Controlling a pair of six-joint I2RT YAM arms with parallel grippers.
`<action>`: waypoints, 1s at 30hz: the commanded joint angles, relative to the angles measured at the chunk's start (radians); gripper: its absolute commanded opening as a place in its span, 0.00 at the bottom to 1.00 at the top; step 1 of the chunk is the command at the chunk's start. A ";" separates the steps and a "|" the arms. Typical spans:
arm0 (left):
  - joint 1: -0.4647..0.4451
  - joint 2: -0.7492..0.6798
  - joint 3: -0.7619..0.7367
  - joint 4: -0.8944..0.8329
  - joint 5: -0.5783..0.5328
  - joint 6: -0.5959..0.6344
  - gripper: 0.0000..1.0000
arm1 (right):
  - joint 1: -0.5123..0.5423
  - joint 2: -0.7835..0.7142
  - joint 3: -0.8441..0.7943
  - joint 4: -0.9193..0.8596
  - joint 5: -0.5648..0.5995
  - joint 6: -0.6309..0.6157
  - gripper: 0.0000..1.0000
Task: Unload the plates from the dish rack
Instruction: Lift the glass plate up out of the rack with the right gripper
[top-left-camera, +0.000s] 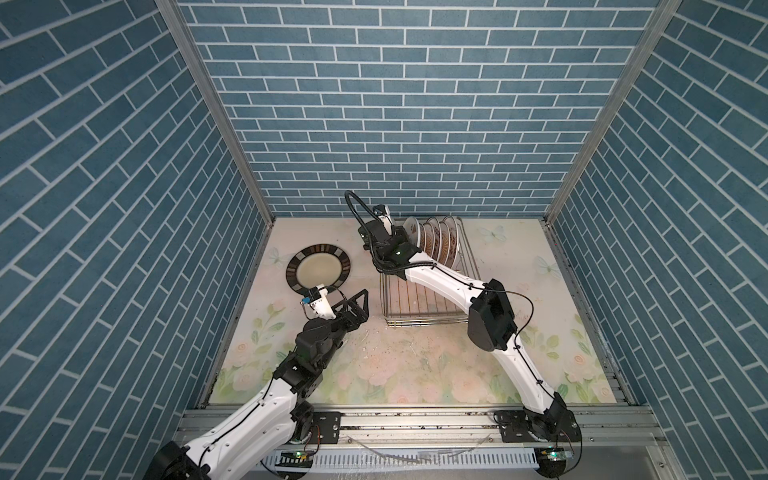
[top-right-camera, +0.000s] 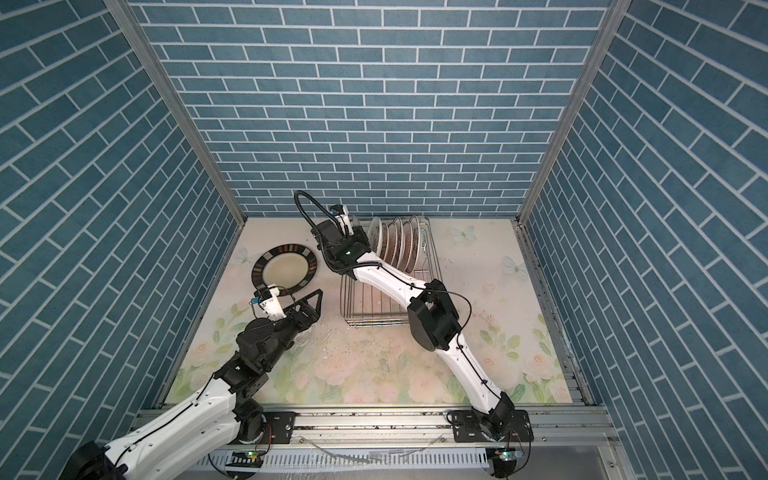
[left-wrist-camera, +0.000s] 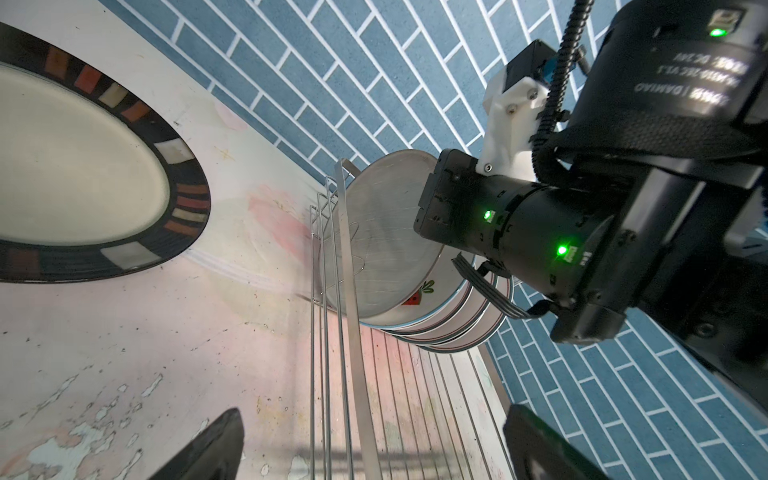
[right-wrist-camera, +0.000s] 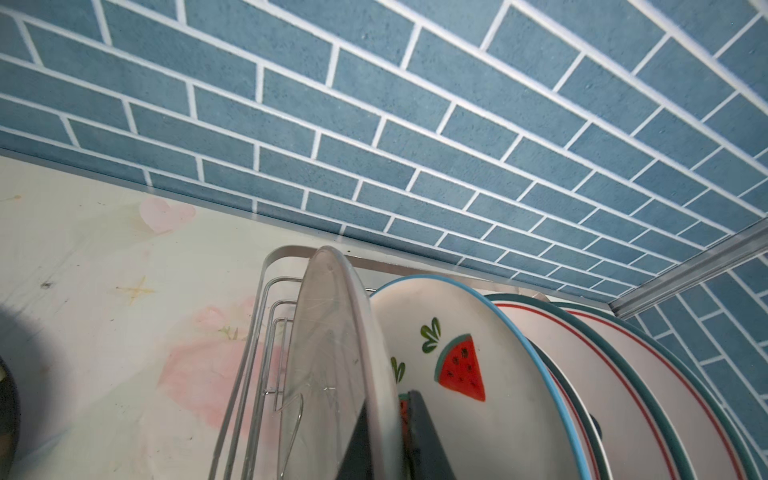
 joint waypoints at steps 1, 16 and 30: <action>-0.005 0.017 0.028 0.001 0.014 0.020 1.00 | 0.004 -0.125 -0.007 0.109 0.106 -0.091 0.00; -0.005 0.076 0.041 0.037 0.030 0.017 1.00 | 0.030 -0.344 -0.254 0.307 0.057 -0.133 0.00; -0.005 -0.023 -0.044 0.215 0.110 0.071 1.00 | 0.045 -0.663 -0.626 0.501 -0.173 -0.037 0.00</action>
